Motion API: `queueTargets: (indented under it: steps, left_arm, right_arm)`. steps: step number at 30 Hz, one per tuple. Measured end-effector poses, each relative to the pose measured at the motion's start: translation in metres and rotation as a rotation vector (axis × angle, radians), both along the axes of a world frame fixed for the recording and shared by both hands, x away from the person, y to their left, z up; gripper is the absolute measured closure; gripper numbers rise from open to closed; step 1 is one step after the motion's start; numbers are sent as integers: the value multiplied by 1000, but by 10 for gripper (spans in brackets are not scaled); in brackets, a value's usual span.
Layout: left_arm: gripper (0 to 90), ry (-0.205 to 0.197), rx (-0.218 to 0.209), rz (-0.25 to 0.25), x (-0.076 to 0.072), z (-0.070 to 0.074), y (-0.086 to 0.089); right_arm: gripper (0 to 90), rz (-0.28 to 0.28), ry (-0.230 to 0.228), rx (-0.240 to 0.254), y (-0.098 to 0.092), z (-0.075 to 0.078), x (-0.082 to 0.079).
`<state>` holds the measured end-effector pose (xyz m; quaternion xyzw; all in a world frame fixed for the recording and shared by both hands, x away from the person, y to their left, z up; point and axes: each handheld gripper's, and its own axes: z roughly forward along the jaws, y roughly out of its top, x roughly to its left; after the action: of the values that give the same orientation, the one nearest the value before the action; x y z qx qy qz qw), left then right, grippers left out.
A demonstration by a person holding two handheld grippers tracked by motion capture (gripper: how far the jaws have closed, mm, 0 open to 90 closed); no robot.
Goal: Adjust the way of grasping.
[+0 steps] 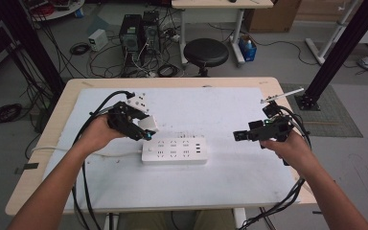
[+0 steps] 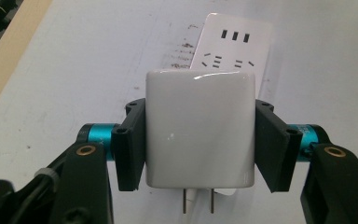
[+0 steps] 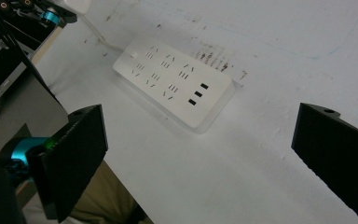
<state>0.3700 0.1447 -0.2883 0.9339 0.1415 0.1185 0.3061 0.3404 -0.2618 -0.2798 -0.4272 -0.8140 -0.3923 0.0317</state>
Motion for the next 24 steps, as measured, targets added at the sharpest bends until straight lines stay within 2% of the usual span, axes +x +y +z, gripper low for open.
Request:
queueTargets:
  steps: [3,11,17,19,24]
  left_arm:
    - [425,4,-2,-2,-2,0,-1]
    - [425,-4,19,-19,-7,1,-8]
    - [424,-8,41,-43,-9,-2,-22]
    - [425,-7,34,-49,-9,-3,-28]
    - [424,-3,27,-69,-8,-6,-41]
  right_arm:
    - [27,8,-1,7,4,-2,1]
    - [27,38,86,98,32,-24,17]
    - [27,50,119,149,48,-34,27]
    - [27,65,145,178,57,-39,32]
    - [27,80,182,212,70,-44,36]
